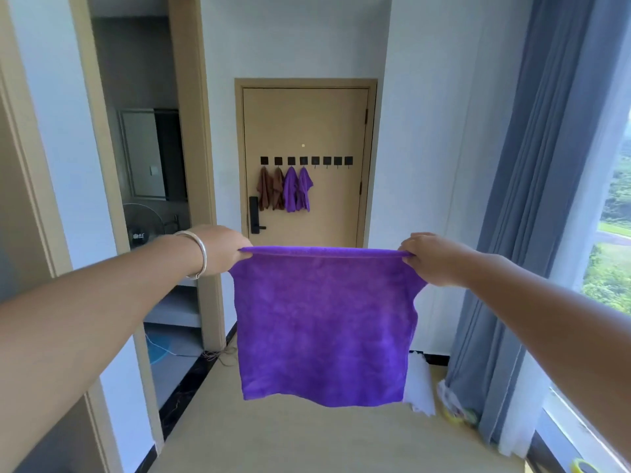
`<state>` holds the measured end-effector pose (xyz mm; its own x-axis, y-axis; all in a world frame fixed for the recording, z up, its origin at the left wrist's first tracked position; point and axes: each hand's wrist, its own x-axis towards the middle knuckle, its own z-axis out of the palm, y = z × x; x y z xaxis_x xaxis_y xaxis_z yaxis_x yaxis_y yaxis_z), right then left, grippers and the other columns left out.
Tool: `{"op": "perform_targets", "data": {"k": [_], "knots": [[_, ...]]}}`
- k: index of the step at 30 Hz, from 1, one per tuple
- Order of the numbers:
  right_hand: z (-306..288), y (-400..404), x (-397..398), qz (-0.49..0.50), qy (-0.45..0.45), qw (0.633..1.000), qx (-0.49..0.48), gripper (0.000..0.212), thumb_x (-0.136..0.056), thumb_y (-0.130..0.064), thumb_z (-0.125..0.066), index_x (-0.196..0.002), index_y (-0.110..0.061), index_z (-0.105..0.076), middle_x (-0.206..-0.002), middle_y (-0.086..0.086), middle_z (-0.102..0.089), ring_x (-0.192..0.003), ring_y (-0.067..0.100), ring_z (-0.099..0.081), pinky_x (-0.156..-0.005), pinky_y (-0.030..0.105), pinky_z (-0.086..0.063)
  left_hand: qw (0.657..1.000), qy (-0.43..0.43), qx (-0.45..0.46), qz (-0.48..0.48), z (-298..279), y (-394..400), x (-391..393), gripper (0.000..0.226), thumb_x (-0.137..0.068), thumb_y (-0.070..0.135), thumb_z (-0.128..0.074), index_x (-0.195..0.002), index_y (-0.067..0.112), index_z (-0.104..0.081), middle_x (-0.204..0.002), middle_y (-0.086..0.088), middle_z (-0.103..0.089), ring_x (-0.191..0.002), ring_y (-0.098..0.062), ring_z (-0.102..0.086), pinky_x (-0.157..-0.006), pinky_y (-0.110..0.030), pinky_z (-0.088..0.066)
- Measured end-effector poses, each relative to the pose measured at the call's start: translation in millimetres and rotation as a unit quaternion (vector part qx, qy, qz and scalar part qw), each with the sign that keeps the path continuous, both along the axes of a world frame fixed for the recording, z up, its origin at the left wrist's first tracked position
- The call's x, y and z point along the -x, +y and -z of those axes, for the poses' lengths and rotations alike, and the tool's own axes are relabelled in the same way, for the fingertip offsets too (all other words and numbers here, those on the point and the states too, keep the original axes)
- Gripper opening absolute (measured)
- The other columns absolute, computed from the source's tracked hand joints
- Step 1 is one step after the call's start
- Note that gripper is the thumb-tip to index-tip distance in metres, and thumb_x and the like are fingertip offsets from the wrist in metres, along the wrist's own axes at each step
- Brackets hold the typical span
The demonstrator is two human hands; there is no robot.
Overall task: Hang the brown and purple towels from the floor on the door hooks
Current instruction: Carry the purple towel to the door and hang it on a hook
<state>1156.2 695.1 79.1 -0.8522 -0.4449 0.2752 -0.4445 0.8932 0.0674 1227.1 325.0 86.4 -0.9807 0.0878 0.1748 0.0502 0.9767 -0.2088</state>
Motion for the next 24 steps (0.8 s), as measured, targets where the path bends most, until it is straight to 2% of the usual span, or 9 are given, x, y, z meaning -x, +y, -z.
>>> {"op": "perform_targets", "data": {"k": [7, 11, 24], "knots": [[-39.1, 18.5, 5.9, -0.012, 0.044, 0.999, 0.02, 0.03, -0.101, -0.022, -0.037, -0.103, -0.021, -0.067, -0.094, -0.007, -0.057, -0.092, 0.011, -0.052, -0.082, 0.032, -0.051, 0.997, 0.065, 0.032, -0.001, -50.8, 14.7, 2.1, 0.039, -0.102, 0.04, -0.029, -0.073, 0.025, -0.051, -0.075, 0.0, -0.061, -0.072, -0.02, -0.058, -0.065, -0.034, -0.045], [-46.8, 24.7, 17.9, -0.02, 0.049, 0.998, 0.025, 0.029, -0.101, -0.022, -0.037, -0.102, -0.021, -0.066, -0.093, -0.007, -0.055, -0.091, 0.011, -0.05, -0.081, 0.03, -0.047, 0.993, 0.11, 0.043, 0.02, -59.7, 17.6, 13.2, 0.037, -0.101, 0.037, -0.028, -0.072, 0.029, -0.051, -0.073, 0.003, -0.06, -0.07, -0.018, -0.058, -0.062, -0.032, -0.045], [-51.4, -1.8, 100.6, -0.026, 0.067, 0.997, -0.008, 0.029, -0.102, -0.024, -0.038, -0.103, -0.025, -0.067, -0.098, -0.009, -0.06, -0.1, 0.009, -0.051, -0.09, 0.032, -0.049, 0.993, 0.11, 0.022, 0.04, -51.9, -19.7, 108.9, 0.036, -0.102, 0.036, -0.029, -0.074, 0.03, -0.05, -0.073, 0.004, -0.059, -0.067, -0.014, -0.055, -0.059, -0.028, -0.04]]}}
